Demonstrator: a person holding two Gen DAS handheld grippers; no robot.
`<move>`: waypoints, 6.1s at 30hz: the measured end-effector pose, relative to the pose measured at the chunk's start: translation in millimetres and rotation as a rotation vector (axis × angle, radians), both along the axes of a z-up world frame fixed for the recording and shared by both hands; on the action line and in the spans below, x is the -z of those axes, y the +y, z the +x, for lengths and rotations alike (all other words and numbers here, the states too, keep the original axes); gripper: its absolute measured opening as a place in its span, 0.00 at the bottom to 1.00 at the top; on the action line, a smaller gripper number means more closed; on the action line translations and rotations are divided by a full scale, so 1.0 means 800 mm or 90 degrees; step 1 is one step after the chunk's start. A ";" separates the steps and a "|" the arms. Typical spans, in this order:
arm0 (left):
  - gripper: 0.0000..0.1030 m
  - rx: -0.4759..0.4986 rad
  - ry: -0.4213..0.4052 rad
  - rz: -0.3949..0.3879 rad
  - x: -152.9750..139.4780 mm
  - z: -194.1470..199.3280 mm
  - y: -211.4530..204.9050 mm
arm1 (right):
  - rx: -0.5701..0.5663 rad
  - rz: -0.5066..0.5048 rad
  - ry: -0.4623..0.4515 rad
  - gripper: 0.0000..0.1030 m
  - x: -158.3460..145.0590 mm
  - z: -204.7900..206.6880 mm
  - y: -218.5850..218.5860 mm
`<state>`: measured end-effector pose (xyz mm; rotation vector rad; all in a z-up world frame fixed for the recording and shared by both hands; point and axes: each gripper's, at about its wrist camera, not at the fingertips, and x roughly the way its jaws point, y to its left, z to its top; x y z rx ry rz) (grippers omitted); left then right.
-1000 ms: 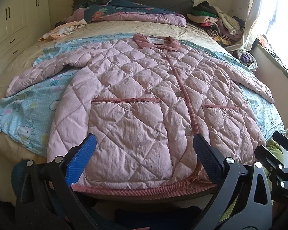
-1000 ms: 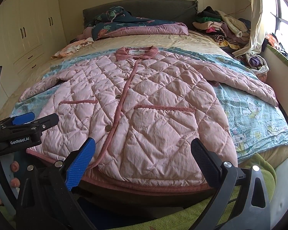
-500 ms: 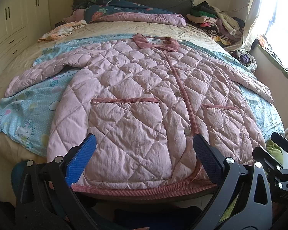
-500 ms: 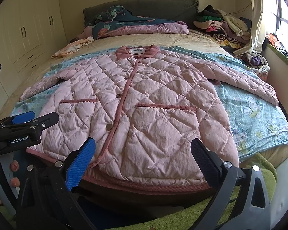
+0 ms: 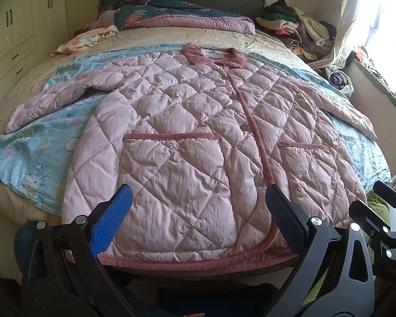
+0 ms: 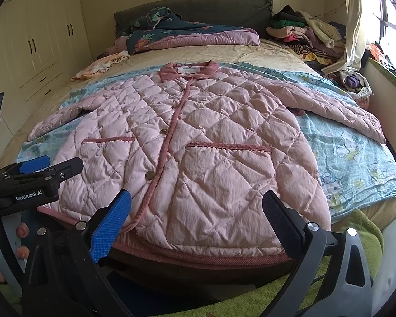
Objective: Fold large clothes
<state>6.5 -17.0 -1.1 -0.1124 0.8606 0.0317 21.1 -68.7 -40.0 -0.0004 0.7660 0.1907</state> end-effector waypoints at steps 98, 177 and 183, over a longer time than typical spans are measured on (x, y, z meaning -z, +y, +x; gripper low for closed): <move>0.92 0.101 0.056 0.001 0.000 0.399 -0.142 | 0.432 0.160 0.036 0.96 -0.004 0.322 -0.375; 0.92 -0.031 -0.055 -0.047 -0.108 0.388 0.110 | 0.189 0.101 -0.238 0.16 -0.202 0.386 -0.178; 0.92 -0.047 -0.061 -0.069 -0.111 0.387 0.140 | 0.152 0.097 -0.238 0.16 -0.206 0.398 -0.127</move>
